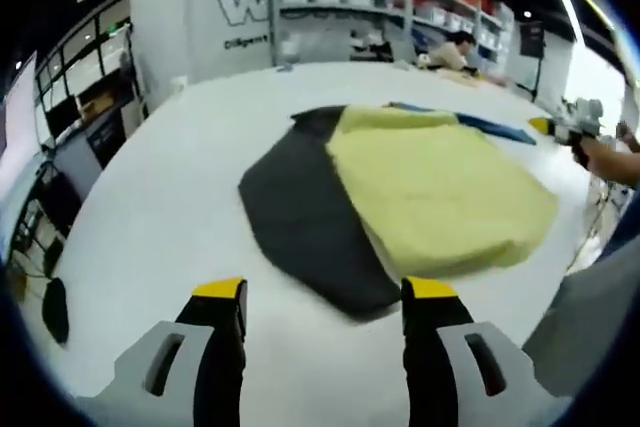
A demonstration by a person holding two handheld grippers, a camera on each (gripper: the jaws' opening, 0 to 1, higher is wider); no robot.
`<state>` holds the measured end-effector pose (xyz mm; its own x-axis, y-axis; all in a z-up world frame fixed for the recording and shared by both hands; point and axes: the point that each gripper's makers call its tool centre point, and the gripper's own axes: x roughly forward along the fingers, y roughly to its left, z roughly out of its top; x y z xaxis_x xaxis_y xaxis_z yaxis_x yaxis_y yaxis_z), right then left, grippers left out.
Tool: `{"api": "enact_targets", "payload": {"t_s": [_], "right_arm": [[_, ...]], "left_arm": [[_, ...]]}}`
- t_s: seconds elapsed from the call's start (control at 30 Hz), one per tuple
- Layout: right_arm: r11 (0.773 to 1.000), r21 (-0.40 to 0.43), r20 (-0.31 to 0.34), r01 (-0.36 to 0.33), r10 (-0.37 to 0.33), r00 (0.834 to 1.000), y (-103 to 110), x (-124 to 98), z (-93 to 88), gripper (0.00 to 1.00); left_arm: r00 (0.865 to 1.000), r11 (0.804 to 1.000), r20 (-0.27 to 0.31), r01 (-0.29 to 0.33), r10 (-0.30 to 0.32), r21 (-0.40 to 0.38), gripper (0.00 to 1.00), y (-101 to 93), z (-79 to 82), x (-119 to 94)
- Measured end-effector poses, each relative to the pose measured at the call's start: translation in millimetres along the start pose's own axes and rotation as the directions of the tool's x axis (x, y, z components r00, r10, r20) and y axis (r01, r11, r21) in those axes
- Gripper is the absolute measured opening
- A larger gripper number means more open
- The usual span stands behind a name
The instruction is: Fold the garment on the visible template until the final outline fits inside the template.
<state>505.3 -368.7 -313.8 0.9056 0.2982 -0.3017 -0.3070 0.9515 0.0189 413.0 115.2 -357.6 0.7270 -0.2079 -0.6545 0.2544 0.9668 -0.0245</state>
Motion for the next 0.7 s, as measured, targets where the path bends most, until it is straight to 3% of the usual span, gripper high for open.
{"api": "enact_targets", "payload": {"t_s": [0.07, 0.17, 0.23, 0.3, 0.37, 0.47, 0.5, 0.57, 0.6, 0.7], "right_arm": [[1.000, 0.007, 0.006, -0.013, 0.013, 1.000, 5, -3, 0.2, 0.25], [1.000, 0.024, 0.009, -0.020, 0.020, 1.000, 8, -9, -0.9, 0.24], [1.000, 0.019, 0.008, -0.020, 0.020, 1.000, 10, -14, -1.6, 0.24], [1.000, 0.024, 0.010, -0.018, 0.018, 1.000, 10, -19, -2.5, 0.23], [0.999, 0.039, 0.013, -0.010, 0.010, 1.000, 8, -23, -4.1, 0.23], [0.999, 0.045, 0.014, -0.004, 0.003, 1.000, 10, -28, -5.1, 0.22], [0.999, 0.051, 0.016, -0.001, 0.001, 1.000, 9, -28, -5.3, 0.22], [0.999, 0.054, 0.017, 0.000, -0.001, 1.000, 11, -31, -5.5, 0.21], [0.998, 0.058, 0.019, 0.002, -0.003, 1.000, 12, -32, -5.7, 0.21], [0.997, 0.072, 0.021, 0.005, -0.007, 1.000, 14, -34, -3.8, 0.21]], "left_arm": [[1.000, 1.000, -0.017, 0.016, -0.016, 0.012, 0.57, -5.5, -2.1, 3], [0.998, 0.992, -0.052, 0.053, -0.048, 0.113, 0.61, -13.5, -9.3, 7], [0.995, 0.981, -0.066, 0.087, -0.077, 0.174, 0.61, -22.4, -13.4, 8], [0.995, 0.959, -0.073, 0.084, -0.066, 0.270, 0.59, -28.4, -14.7, 8], [0.992, 0.922, -0.107, 0.098, -0.062, 0.374, 0.54, -31.7, -21.8, 12], [0.995, 0.886, -0.084, 0.079, -0.046, 0.457, 0.48, -34.7, -16.9, 15], [0.997, 0.887, -0.068, 0.071, -0.044, 0.456, 0.46, -35.2, -14.1, 15], [0.997, 0.866, -0.063, 0.059, -0.032, 0.496, 0.37, -31.6, -13.6, 18], [0.998, 0.845, -0.062, 0.056, -0.027, 0.532, 0.32, -31.3, -11.8, 19], [0.998, 0.845, -0.053, 0.064, -0.042, 0.531, 0.16, -36.3, -7.4, 18]]}}
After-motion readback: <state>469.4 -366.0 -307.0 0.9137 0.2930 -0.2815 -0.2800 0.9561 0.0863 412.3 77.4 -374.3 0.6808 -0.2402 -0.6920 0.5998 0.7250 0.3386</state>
